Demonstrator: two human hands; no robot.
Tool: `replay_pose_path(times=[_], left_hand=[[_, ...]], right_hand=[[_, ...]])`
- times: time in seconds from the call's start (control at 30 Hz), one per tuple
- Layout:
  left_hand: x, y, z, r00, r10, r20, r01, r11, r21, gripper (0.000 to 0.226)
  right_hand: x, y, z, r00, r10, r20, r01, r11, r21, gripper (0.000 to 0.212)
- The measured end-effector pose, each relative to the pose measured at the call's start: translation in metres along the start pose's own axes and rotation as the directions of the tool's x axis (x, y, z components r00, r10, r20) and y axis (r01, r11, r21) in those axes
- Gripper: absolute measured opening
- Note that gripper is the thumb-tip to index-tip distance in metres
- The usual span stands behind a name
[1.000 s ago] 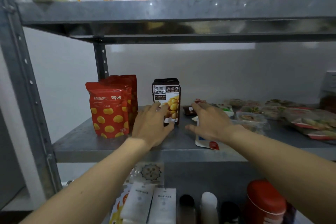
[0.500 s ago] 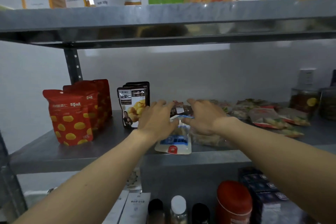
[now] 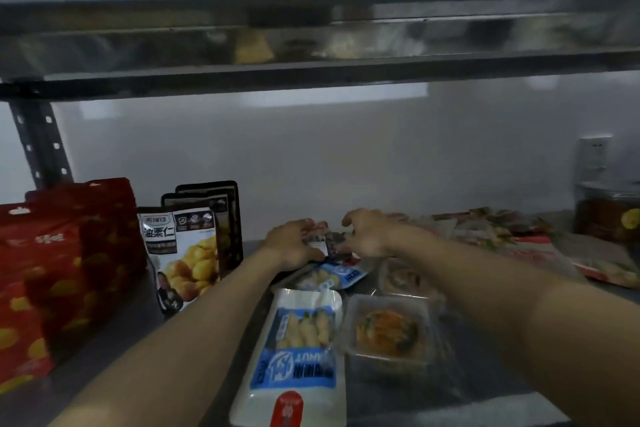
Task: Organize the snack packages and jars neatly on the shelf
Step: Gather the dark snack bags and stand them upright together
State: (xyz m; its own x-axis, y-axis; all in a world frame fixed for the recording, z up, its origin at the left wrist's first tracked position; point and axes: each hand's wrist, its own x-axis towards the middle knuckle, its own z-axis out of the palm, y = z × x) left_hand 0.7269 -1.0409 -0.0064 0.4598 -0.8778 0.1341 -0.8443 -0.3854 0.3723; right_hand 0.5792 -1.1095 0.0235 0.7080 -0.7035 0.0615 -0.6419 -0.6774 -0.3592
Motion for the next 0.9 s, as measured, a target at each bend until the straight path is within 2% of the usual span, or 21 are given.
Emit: replay_pose_path(times=[0.17,0.27,0.37,0.43,0.5,0.6,0.7,0.77,0.9], left_hand=[[0.018,-0.007,0.002,0.995,-0.024,0.095,0.026,1.000,-0.016,0.073],[0.019,-0.011,0.003,0.994,-0.066,0.092,0.067,0.998,-0.001,0.080],[0.021,-0.015,0.005,0.994,-0.098,0.046,0.096,0.995,0.035,0.095],[0.020,-0.016,0.007,0.996,-0.091,0.024,0.092,0.996,-0.022,0.089],[0.017,-0.014,0.007,0.997,-0.079,0.006,0.079,0.995,-0.068,0.087],[0.012,-0.013,0.006,0.998,-0.064,-0.028,0.059,0.987,-0.152,0.100],[0.007,-0.013,0.004,0.993,-0.058,-0.104,0.032,0.971,-0.235,0.123],[0.004,-0.014,0.002,0.984,-0.047,-0.175,-0.004,0.960,-0.282,0.121],[-0.005,-0.014,-0.004,0.953,-0.031,-0.303,-0.102,0.905,-0.413,0.089]], right_hand=[[0.025,0.003,0.009,0.999,-0.010,0.039,0.009,0.999,0.038,0.054],[0.032,0.007,0.014,1.000,0.016,0.011,-0.017,0.987,0.157,0.056],[0.036,0.011,0.016,0.992,0.107,-0.072,-0.081,0.951,0.299,0.063],[0.037,0.012,0.015,0.975,0.193,-0.107,-0.130,0.894,0.429,0.054],[0.038,0.012,0.016,0.962,0.261,-0.074,-0.159,0.764,0.625,0.033],[0.036,0.007,0.013,0.956,0.293,0.025,-0.178,0.505,0.844,0.017],[0.030,0.004,0.005,0.976,0.218,0.009,-0.091,0.372,0.924,0.021],[0.025,0.002,-0.004,0.988,0.152,-0.042,-0.014,0.353,0.936,0.021],[0.015,0.002,-0.018,0.976,0.115,-0.185,0.120,0.426,0.897,0.026]])
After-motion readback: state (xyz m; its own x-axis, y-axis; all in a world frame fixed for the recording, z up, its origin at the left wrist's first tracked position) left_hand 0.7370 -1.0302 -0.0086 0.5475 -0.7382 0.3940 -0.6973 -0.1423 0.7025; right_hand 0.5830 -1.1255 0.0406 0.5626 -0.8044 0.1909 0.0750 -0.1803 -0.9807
